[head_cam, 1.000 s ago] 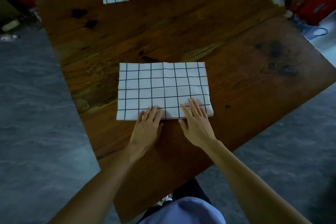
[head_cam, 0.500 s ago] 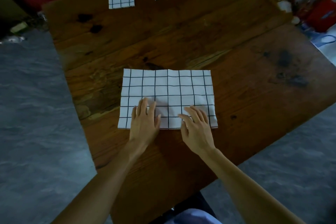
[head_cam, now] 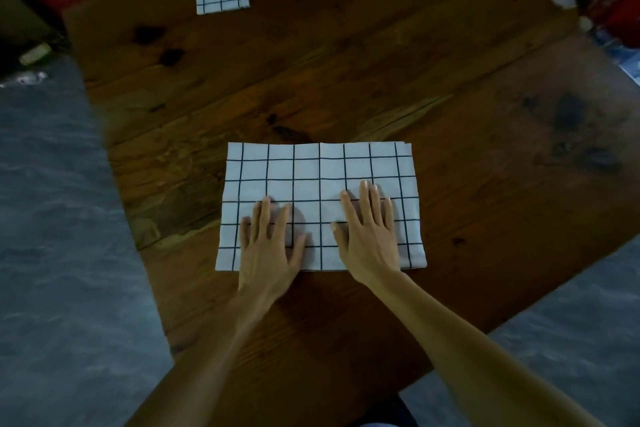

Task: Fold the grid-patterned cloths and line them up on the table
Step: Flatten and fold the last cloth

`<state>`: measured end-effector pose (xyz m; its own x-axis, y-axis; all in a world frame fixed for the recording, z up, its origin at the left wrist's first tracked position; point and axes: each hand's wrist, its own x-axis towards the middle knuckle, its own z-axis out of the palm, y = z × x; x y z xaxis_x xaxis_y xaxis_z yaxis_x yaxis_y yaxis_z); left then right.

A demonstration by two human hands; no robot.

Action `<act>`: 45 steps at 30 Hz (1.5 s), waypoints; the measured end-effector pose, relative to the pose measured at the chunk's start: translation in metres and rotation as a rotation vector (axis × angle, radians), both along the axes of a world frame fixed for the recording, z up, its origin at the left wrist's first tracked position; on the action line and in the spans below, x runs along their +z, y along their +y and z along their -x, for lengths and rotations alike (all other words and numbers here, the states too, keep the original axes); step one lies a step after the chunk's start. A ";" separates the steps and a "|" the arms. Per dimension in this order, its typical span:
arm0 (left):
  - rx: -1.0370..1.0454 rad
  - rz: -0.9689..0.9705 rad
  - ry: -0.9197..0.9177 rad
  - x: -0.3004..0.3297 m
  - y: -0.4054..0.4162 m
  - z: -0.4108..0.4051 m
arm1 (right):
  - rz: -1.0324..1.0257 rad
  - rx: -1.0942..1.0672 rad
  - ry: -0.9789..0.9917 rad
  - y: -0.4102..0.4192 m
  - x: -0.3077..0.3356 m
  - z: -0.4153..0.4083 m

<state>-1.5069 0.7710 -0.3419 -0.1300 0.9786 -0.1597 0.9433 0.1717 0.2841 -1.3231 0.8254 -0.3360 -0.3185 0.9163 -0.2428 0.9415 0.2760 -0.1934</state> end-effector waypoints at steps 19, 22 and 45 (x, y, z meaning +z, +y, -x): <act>0.134 -0.010 0.050 -0.005 0.018 -0.002 | -0.026 0.021 0.010 0.004 -0.006 -0.001; 0.138 -0.013 0.056 -0.006 0.018 -0.001 | -0.034 0.010 0.015 0.004 -0.006 -0.001; -0.096 -0.024 0.060 0.005 0.023 -0.020 | -0.008 -0.029 -0.050 0.002 -0.004 -0.001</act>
<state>-1.4864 0.7936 -0.3366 -0.0440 0.9904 -0.1308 0.9706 0.0734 0.2292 -1.3221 0.8272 -0.3401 -0.2795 0.9270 -0.2502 0.9575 0.2498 -0.1442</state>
